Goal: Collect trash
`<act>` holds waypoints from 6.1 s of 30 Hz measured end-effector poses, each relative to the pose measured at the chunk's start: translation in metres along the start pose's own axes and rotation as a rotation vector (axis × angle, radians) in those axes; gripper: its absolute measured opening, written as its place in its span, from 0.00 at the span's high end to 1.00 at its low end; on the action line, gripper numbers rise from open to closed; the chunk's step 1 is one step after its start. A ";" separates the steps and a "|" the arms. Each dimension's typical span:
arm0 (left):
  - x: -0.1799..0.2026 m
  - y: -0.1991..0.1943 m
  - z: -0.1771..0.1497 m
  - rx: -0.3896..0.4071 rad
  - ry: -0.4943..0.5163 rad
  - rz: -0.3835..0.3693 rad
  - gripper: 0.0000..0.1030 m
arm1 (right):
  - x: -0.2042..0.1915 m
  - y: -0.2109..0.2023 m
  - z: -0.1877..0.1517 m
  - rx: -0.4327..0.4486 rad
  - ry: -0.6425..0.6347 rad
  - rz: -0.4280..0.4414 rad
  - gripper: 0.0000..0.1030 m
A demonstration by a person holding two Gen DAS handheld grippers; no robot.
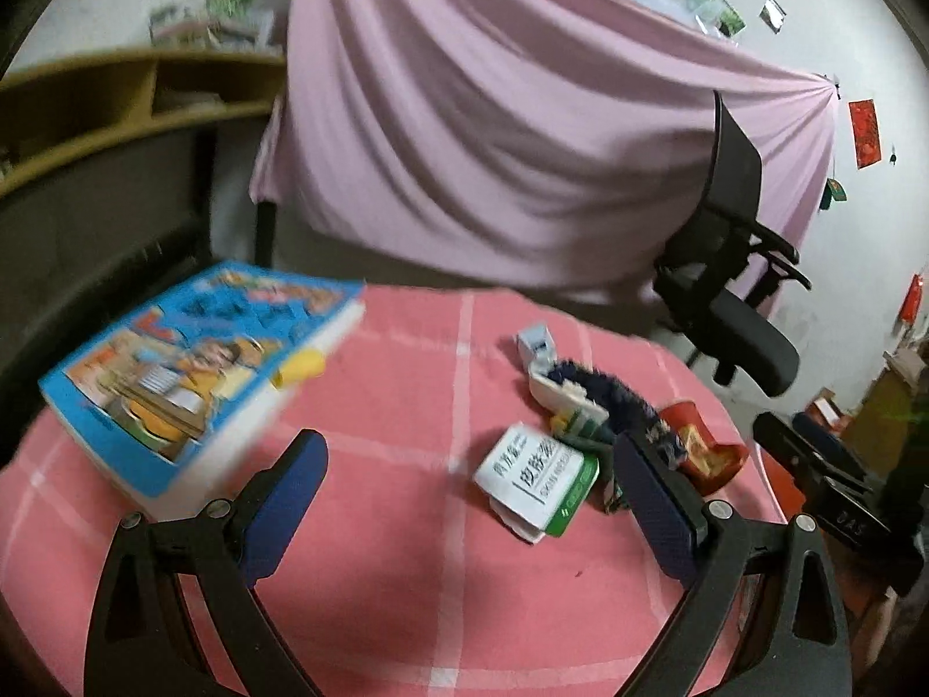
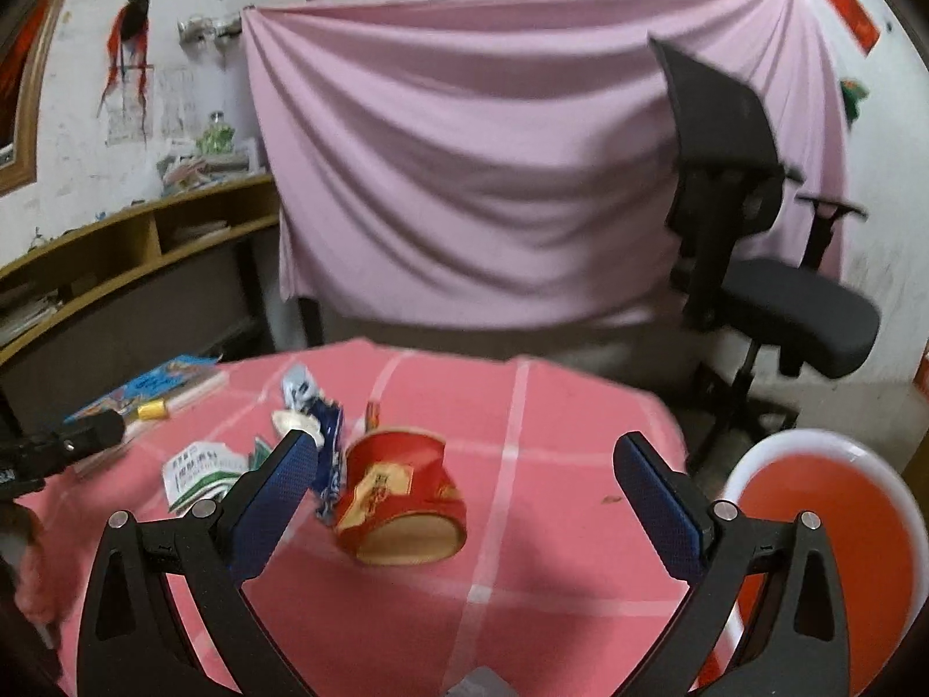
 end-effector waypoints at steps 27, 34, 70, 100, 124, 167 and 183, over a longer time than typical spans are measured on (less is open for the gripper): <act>0.038 0.057 -0.004 -0.220 0.232 0.037 0.54 | -0.009 0.048 -0.007 -0.281 -0.062 0.143 0.39; 0.039 0.048 -0.008 -0.170 0.247 0.065 0.56 | -0.010 0.043 -0.009 -0.267 -0.071 0.144 0.40; 0.140 -0.048 -0.040 0.333 0.289 -0.062 0.55 | 0.036 -0.111 -0.039 0.478 -0.019 -0.120 0.41; 0.339 0.081 -0.045 -0.118 0.436 -0.221 0.55 | 0.228 -0.108 -0.098 0.254 0.694 -0.066 0.39; 0.292 0.041 -0.034 -0.036 0.368 -0.154 0.54 | 0.215 -0.116 -0.090 0.260 0.626 -0.094 0.37; 0.073 -0.083 -0.087 0.378 0.130 0.161 0.02 | 0.017 -0.106 -0.075 0.199 0.095 -0.085 0.00; 0.054 -0.031 -0.078 0.104 0.042 0.159 0.02 | -0.005 -0.036 -0.080 -0.220 -0.024 -0.039 0.30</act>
Point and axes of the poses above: each gripper's, at about its wrist camera, not at the fingertips, and y roughly the way its jaws point, x to its right, z to its top, the point moved 3 cm from there along y, roughly the way its jaws point, and after that the axes turned 15 degrees about -x, right-handed, at the moved point
